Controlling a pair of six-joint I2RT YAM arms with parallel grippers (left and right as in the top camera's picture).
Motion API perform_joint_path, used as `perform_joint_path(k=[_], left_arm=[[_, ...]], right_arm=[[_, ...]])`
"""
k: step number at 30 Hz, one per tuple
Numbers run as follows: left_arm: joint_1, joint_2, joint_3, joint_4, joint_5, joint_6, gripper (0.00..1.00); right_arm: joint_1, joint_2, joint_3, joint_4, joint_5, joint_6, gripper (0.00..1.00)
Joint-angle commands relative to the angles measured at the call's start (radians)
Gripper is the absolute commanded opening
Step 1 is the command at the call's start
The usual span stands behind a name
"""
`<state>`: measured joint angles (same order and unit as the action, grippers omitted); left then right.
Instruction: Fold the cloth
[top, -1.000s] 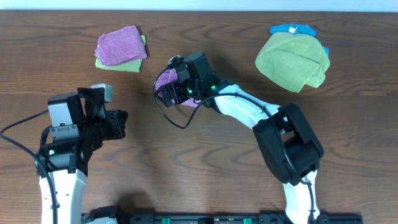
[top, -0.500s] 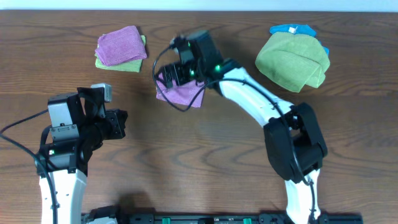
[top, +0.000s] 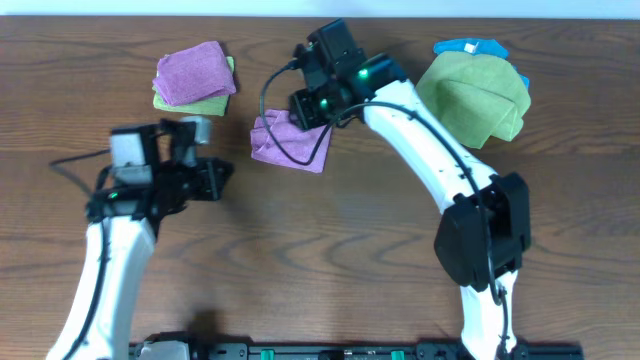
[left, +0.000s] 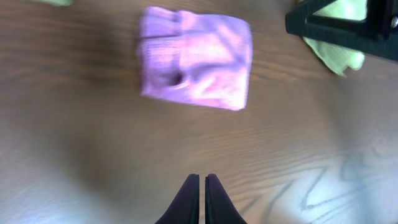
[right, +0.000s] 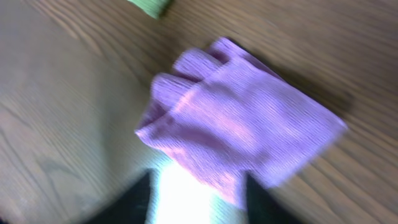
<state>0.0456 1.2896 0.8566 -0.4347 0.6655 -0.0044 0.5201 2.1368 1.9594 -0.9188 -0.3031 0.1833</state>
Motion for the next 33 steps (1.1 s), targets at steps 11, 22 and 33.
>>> perform_joint_path(k=[11,22,33], left_arm=[[-0.159,0.258,-0.003,0.325,0.039,-0.108,0.06],[-0.166,0.384,0.083,0.371,0.034,-0.05,0.06],[-0.183,0.364,0.251,0.197,0.042,0.075,0.06]], right_arm=[[-0.035,-0.127,0.03,-0.221,0.172,-0.061,0.02],[0.031,-0.181,0.022,-0.24,0.317,-0.077,0.01],[-0.001,-0.548,-0.117,-0.244,0.484,-0.048,0.02]])
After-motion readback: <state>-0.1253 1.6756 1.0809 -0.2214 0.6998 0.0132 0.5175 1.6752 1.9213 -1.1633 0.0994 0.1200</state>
